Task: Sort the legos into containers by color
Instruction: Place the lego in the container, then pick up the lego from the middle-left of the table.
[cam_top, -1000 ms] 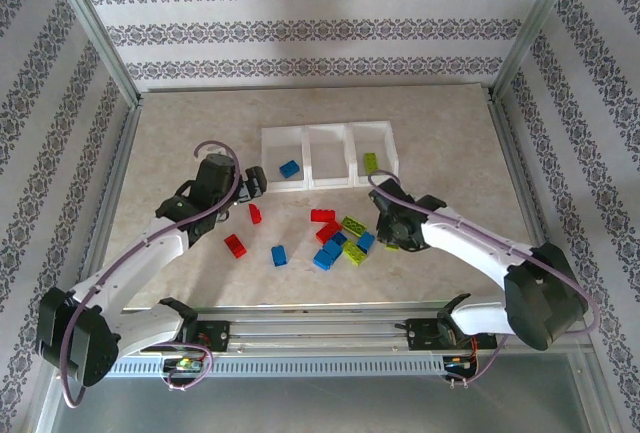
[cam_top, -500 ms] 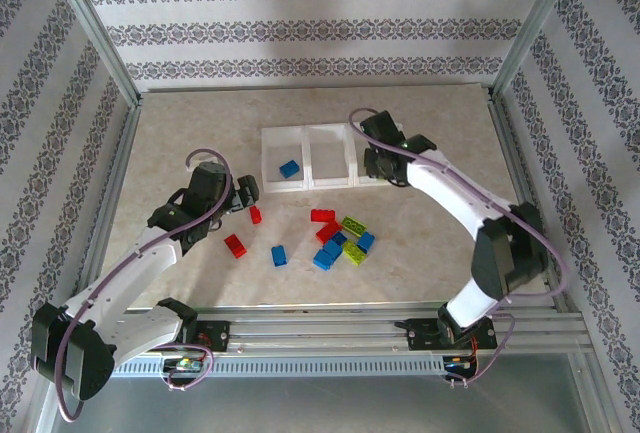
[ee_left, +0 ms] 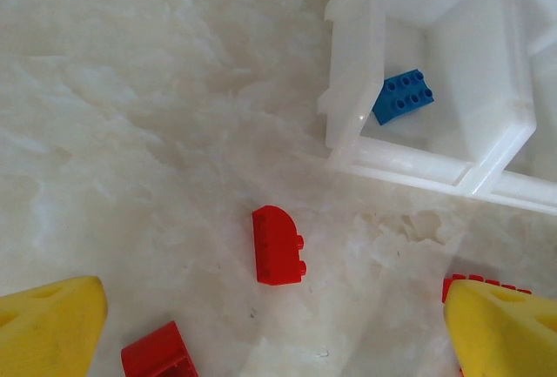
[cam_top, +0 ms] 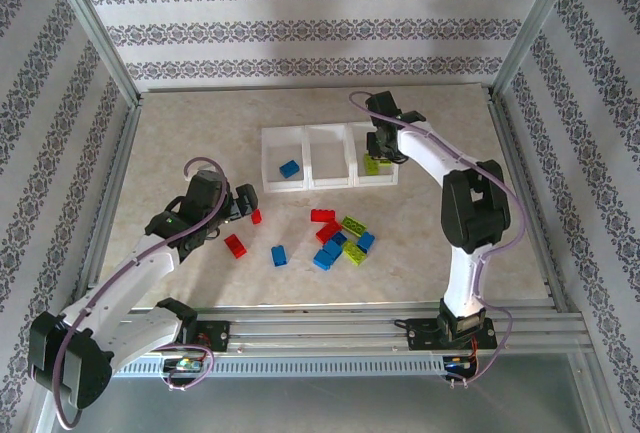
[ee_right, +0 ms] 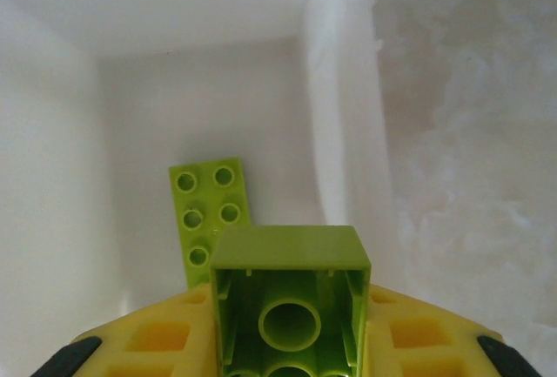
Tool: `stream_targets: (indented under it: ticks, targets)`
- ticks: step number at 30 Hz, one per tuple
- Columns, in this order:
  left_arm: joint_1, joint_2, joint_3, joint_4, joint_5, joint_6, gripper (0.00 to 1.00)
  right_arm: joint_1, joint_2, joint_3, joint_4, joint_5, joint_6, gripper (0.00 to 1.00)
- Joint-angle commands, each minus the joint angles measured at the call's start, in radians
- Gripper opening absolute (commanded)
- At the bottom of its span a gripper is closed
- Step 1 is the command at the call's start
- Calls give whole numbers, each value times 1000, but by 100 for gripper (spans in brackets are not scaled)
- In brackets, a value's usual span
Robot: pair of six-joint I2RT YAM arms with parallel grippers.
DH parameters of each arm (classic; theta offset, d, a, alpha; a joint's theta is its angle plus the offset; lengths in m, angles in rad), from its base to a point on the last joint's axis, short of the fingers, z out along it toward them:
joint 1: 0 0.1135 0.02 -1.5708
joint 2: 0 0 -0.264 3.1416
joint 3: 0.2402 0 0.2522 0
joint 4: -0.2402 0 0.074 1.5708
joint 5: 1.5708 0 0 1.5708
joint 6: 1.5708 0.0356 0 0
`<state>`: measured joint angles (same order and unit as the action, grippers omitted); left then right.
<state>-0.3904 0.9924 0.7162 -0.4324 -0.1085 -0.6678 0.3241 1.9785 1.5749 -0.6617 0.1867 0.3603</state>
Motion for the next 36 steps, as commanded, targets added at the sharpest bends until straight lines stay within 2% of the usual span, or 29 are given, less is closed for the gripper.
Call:
stream_targets:
  ticks: [1,7,14,20,23,28,29,30,36]
  targets:
    - [13,-18,-6,-37,18,-14,100,4,36,36,-4,-41,-19,32]
    - [12,-15,-11,-42,27,-25,100,4,46,35,-1,-40,-20,42]
    - [12,-3,-5,-73,35,-16,100,4,20,28,-3,-24,-35,50]
    - [11,12,6,-85,82,13,100,7,-36,12,-3,-24,-29,54]
    - [-3,30,18,-108,102,26,99,19,-84,-13,6,-24,-23,60]
    - [-62,40,22,-134,121,14,96,64,-169,-59,5,7,-14,82]
    - [-75,41,21,-139,125,8,96,75,-185,-71,5,12,-11,96]
    - [-92,41,18,-147,126,-2,96,87,-207,-85,7,16,-5,98]
    - [-225,54,-14,-152,103,-100,92,162,-313,-180,5,60,70,98]
